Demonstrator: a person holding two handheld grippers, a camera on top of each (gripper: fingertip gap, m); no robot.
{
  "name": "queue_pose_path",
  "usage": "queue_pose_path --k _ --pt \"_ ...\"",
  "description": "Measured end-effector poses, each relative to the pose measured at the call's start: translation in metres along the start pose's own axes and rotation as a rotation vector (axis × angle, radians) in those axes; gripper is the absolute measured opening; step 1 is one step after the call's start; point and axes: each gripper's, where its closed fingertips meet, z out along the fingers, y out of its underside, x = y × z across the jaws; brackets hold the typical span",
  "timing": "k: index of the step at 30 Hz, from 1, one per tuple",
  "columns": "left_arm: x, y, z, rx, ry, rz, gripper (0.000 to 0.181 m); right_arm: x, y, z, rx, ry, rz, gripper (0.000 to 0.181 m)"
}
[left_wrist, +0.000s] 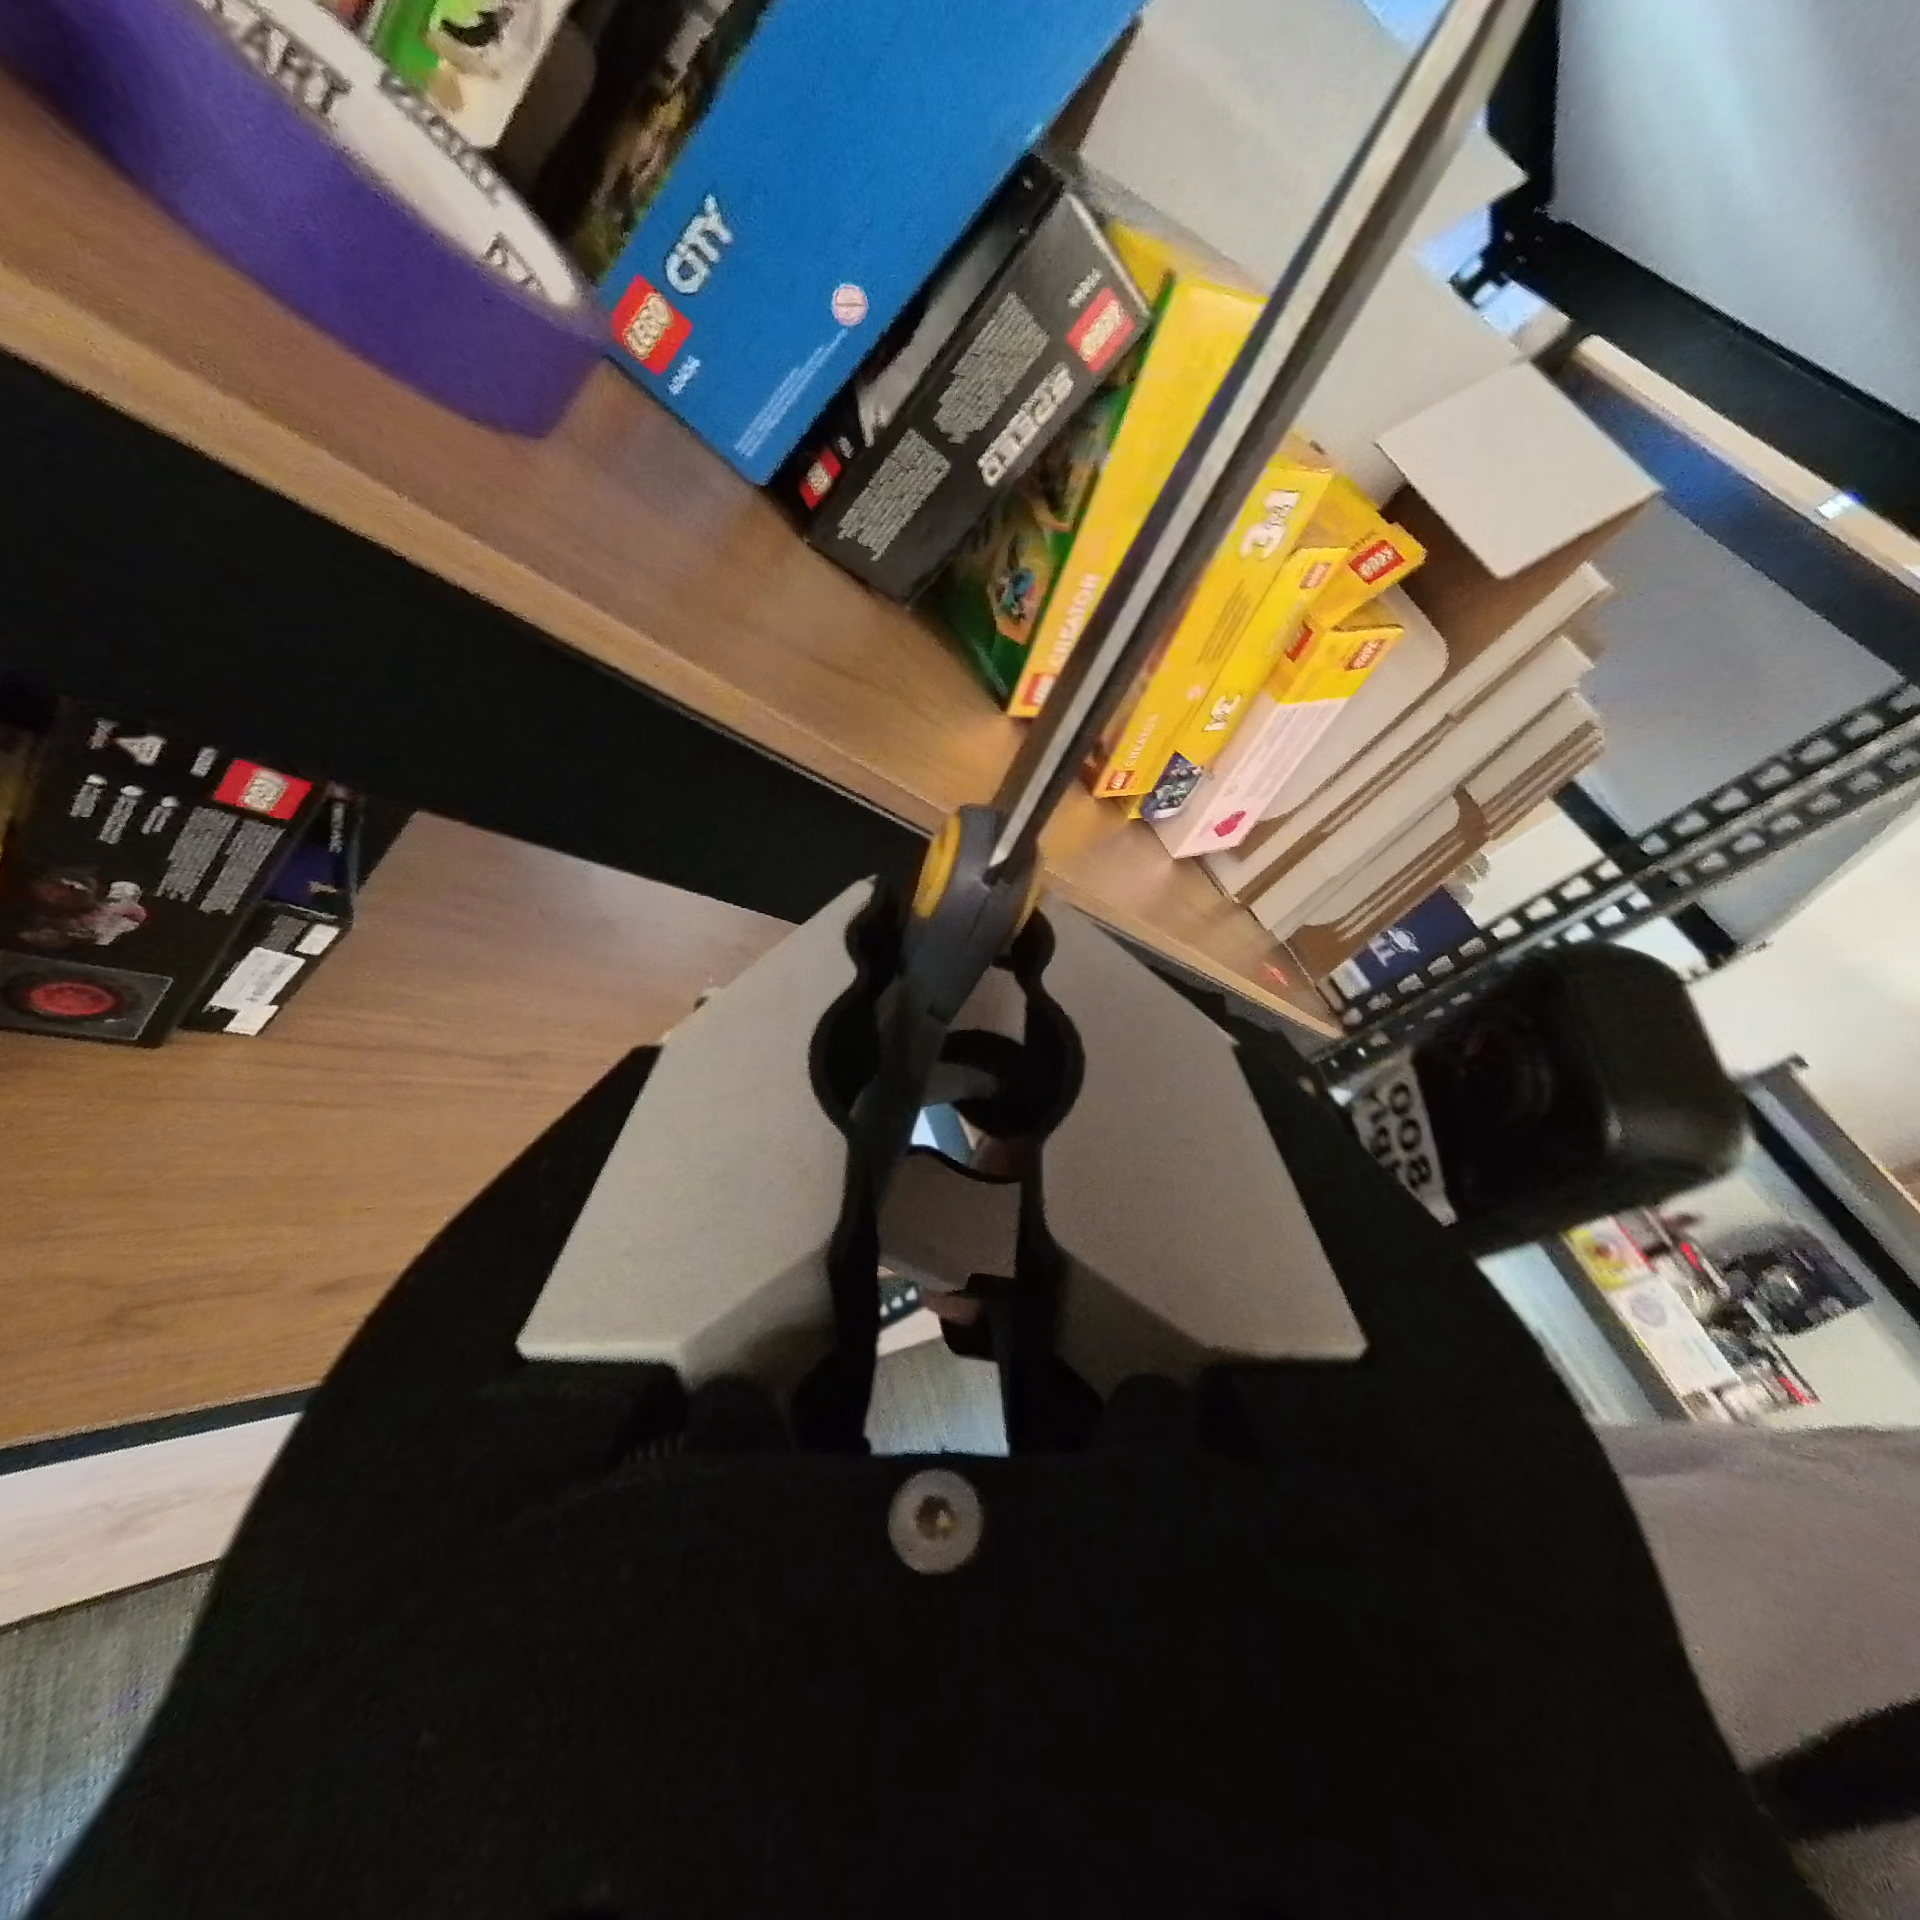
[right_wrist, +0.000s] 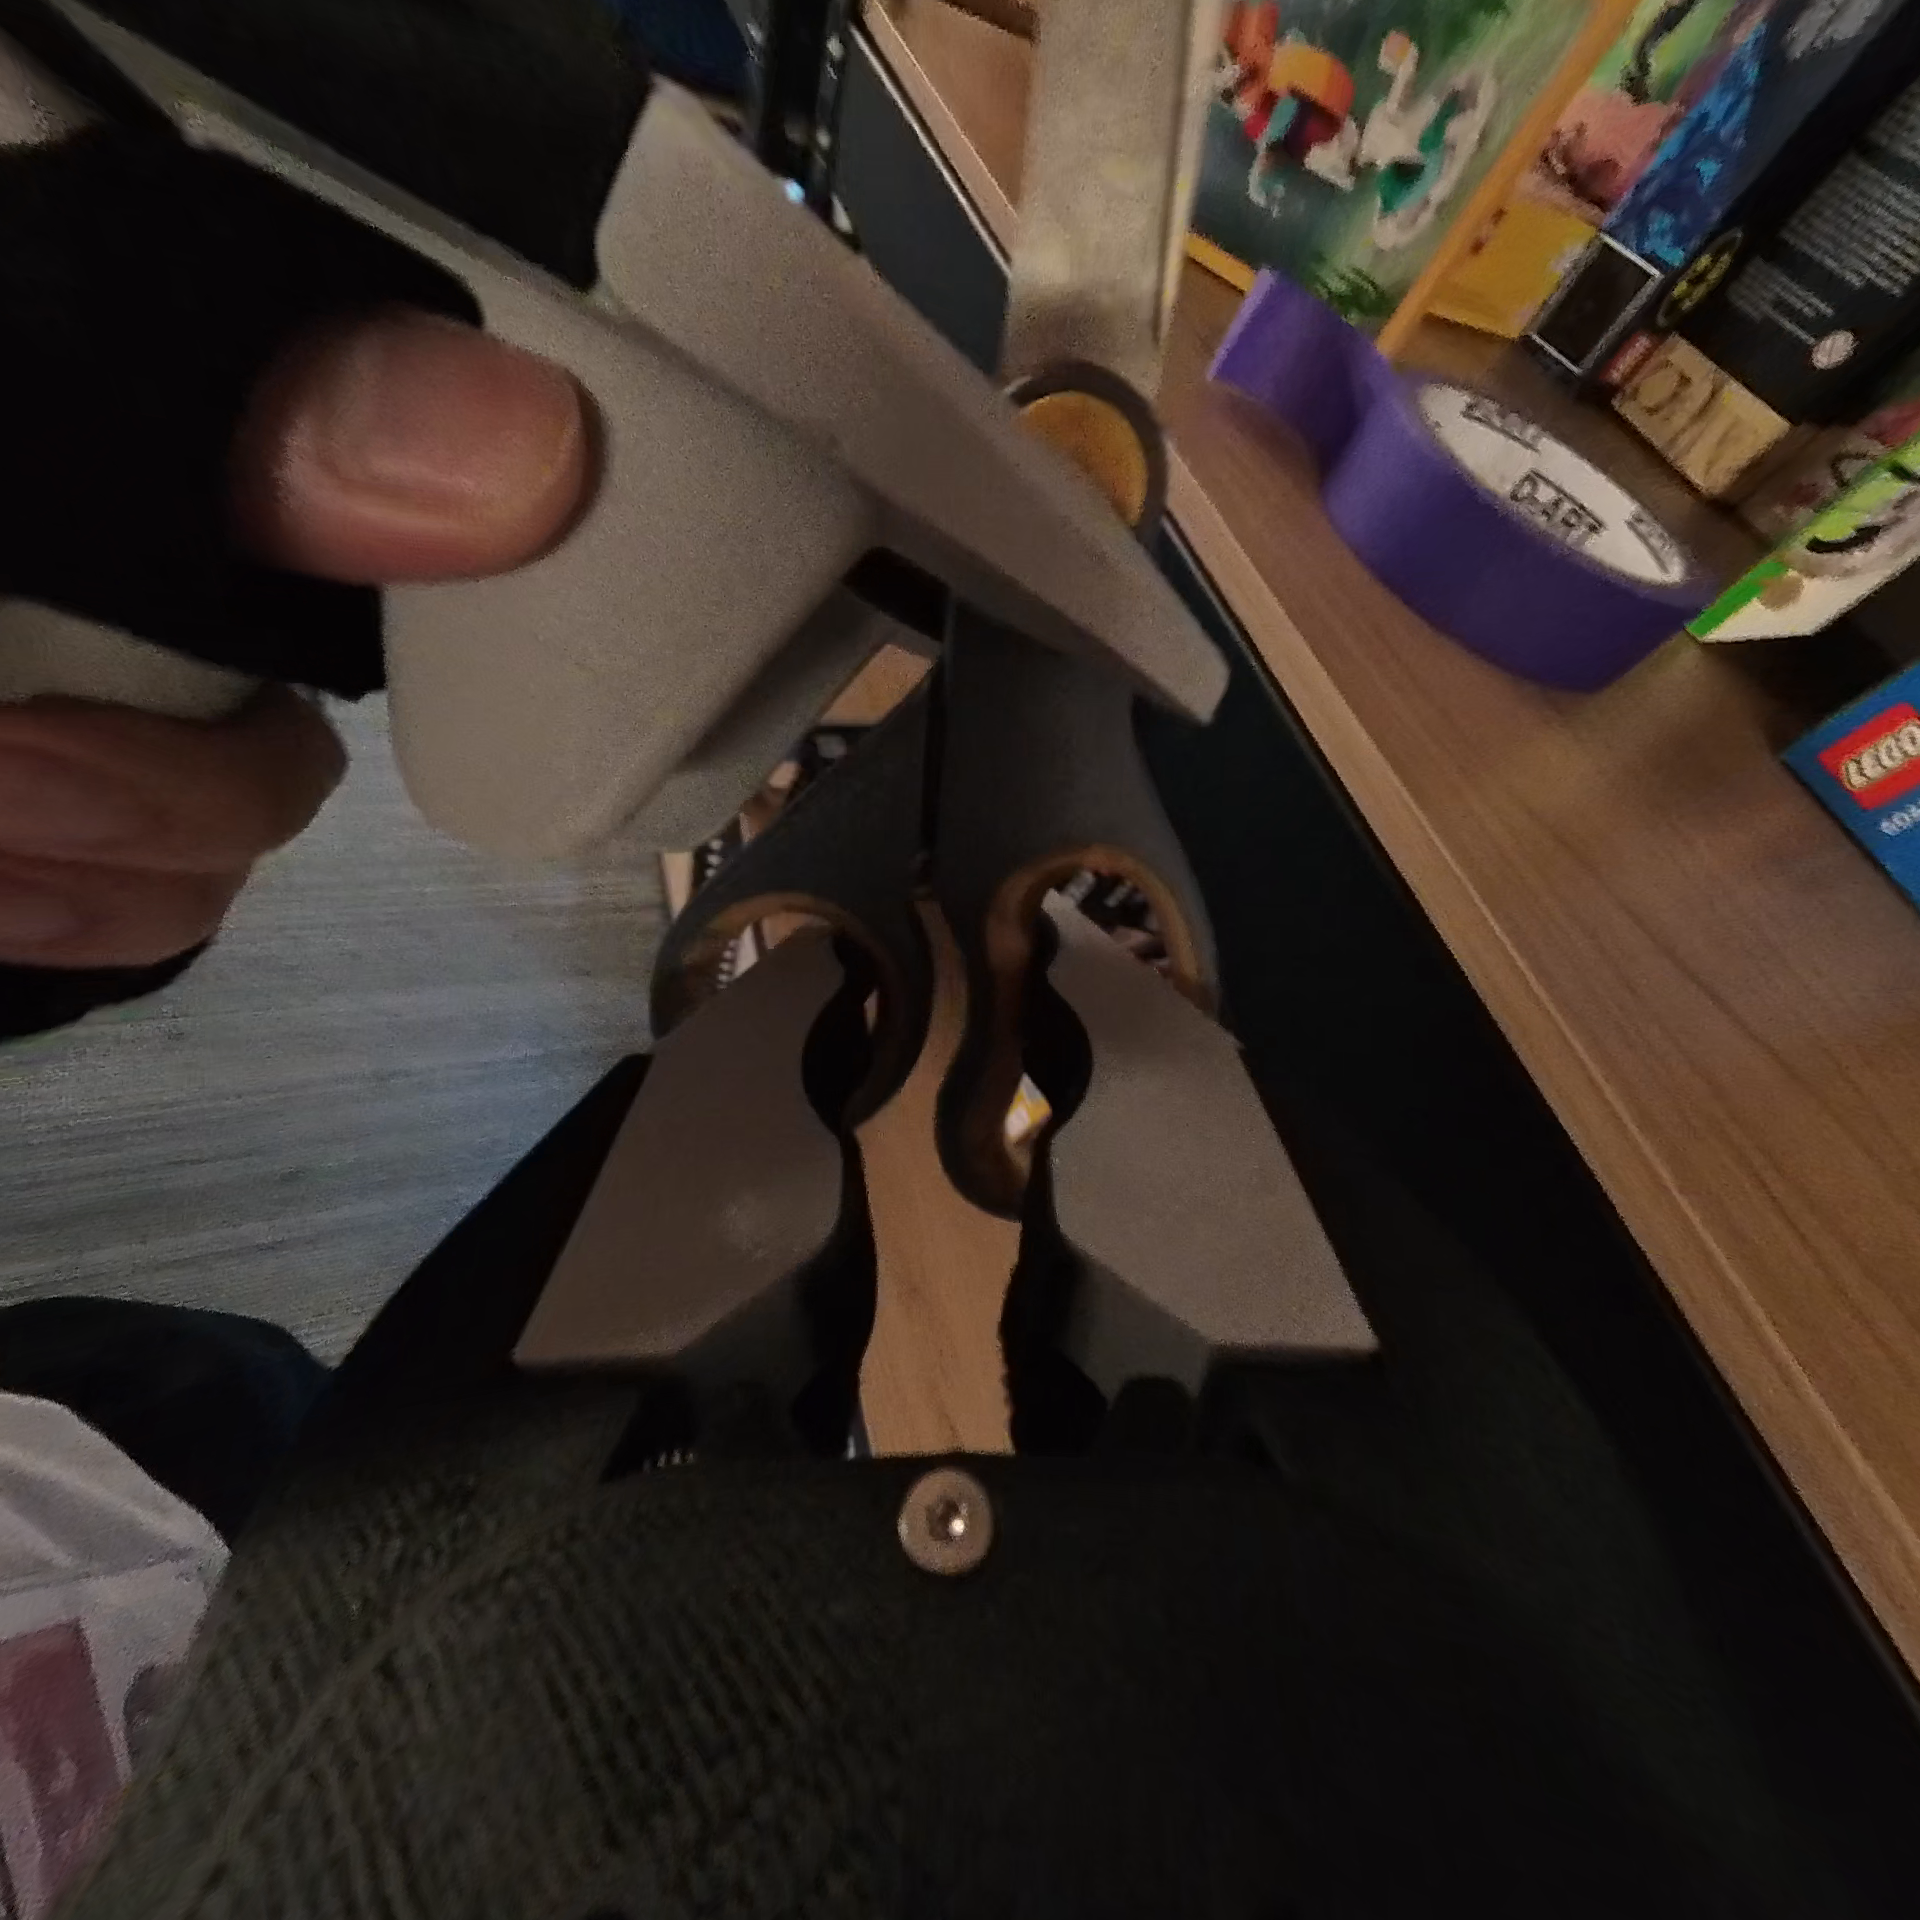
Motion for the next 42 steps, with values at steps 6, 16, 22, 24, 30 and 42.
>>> queue_pose_path --k 6,16,22,24,30,42 --pt "0.027 -0.02 -0.02 -0.041 0.142 0.167 0.037 -0.039 -0.026 -0.021 0.141 -0.424 0.203 0.019" --pt "0.057 0.005 -0.035 -0.193 0.651 0.195 0.015 -0.085 -0.031 -0.079 0.16 -1.125 0.486 0.018" --pt "0.058 0.007 -0.023 -0.095 0.593 0.237 0.015 -0.082 -0.037 -0.084 0.285 -1.17 0.681 0.027" --pt "0.057 0.008 -0.021 -0.083 0.577 0.22 0.015 -0.082 -0.039 -0.085 0.331 -1.196 0.76 0.03" --pt "0.052 0.013 -0.014 -0.07 0.548 0.158 0.014 -0.082 -0.037 -0.088 0.374 -1.237 0.851 0.03" --pt "0.051 0.003 -0.032 -0.035 0.558 0.179 0.033 -0.086 -0.046 -0.098 0.367 -1.249 0.816 0.052"
